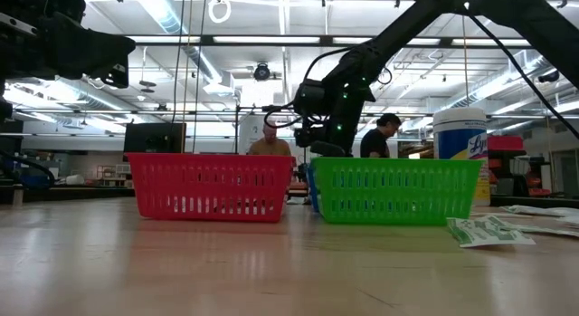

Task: Pick & Place First Aid Supplies
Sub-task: Put the blue alcohol pad into the blue bin

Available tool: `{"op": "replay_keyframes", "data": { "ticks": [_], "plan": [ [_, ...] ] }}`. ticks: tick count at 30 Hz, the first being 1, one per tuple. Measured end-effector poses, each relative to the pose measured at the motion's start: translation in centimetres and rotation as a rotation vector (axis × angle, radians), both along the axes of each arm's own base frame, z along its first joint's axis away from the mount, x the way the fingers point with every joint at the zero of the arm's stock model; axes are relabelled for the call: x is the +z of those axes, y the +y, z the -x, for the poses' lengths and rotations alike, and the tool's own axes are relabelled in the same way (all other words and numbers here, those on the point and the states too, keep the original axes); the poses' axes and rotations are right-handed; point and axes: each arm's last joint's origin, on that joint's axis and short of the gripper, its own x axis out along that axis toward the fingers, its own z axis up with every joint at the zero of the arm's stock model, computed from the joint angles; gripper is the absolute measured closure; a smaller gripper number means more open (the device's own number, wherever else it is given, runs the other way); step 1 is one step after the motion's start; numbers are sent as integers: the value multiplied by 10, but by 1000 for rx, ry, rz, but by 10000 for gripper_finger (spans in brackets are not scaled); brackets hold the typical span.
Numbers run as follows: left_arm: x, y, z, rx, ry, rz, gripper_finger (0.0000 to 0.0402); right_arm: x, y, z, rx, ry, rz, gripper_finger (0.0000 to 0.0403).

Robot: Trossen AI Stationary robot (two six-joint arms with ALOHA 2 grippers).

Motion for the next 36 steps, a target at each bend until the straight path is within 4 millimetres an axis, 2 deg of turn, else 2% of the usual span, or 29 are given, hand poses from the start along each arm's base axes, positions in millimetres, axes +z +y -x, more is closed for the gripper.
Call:
{"op": "replay_keyframes", "data": {
  "ticks": [26,36],
  "plan": [
    [0,0,0,0,0,0,376,7,-2,-1,-78,-48,-8,181],
    [0,0,0,0,0,0,376,8,-3,-2,-82,-63,0,236]
  ]
}}
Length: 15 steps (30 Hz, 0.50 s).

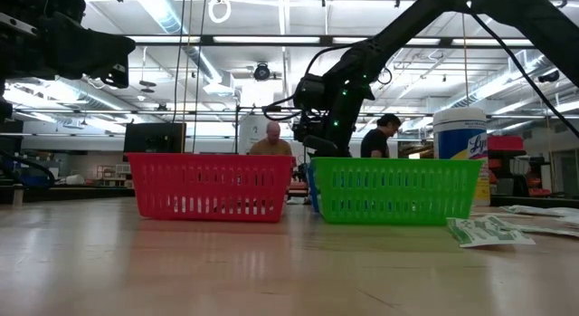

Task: Pick & Place First Aid Supplies
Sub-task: Put the blue alcohol pad into the blue bin

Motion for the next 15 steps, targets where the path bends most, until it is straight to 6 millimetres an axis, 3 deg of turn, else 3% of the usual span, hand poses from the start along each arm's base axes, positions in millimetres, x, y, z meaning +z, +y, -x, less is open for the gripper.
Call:
{"op": "replay_keyframes", "data": {
  "ticks": [8,15],
  "plan": [
    [0,0,0,0,0,0,376,0,-2,1,-5,5,-2,263],
    [0,0,0,0,0,0,376,0,-3,2,-20,-1,-4,262]
  ]
}}
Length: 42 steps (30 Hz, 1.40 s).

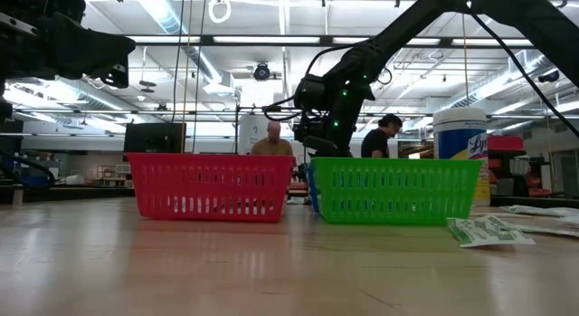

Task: Pick & Place First Aid Supplies
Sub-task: Put the blue alcohol pad into the blue bin

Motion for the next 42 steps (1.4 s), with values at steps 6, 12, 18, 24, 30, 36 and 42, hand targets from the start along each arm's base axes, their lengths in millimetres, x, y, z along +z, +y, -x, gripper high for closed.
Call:
{"op": "replay_keyframes", "data": {
  "ticks": [6,12,18,24,30,36,42],
  "plan": [
    [0,0,0,0,0,0,376,0,-2,0,-19,-2,16,235],
    [0,0,0,0,0,0,376,0,-2,0,-17,-5,7,218],
    [0,0,0,0,0,0,376,-1,-2,0,-18,-5,7,218],
    [0,0,0,0,0,0,376,-10,-4,0,-20,13,-4,221],
    [0,0,0,0,0,0,376,-10,-4,0,-30,8,-5,240],
    [0,0,0,0,0,0,376,-10,-5,0,-42,8,-6,269],
    [0,0,0,0,0,0,376,-10,-6,0,-65,29,33,311]
  ]
}}
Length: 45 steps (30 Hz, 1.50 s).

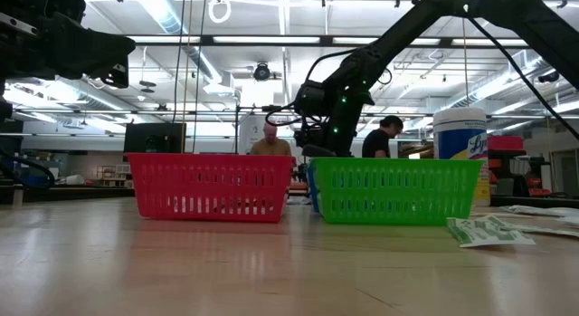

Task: Pick & Place First Aid Supplies
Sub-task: Put the blue alcohol pad into the blue bin

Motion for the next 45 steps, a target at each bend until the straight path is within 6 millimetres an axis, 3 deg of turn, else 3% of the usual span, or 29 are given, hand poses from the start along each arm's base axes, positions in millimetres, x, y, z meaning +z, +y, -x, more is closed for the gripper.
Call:
{"op": "replay_keyframes", "data": {
  "ticks": [11,21,32,45],
  "plan": [
    [0,0,0,0,0,0,376,0,0,0,-10,-2,-2,397],
    [0,0,0,0,0,0,376,2,-1,1,-25,18,35,401],
    [0,0,0,0,0,0,376,43,4,7,-10,-62,85,402],
    [0,0,0,0,0,0,376,71,20,12,45,-89,101,403]
  ]
}}
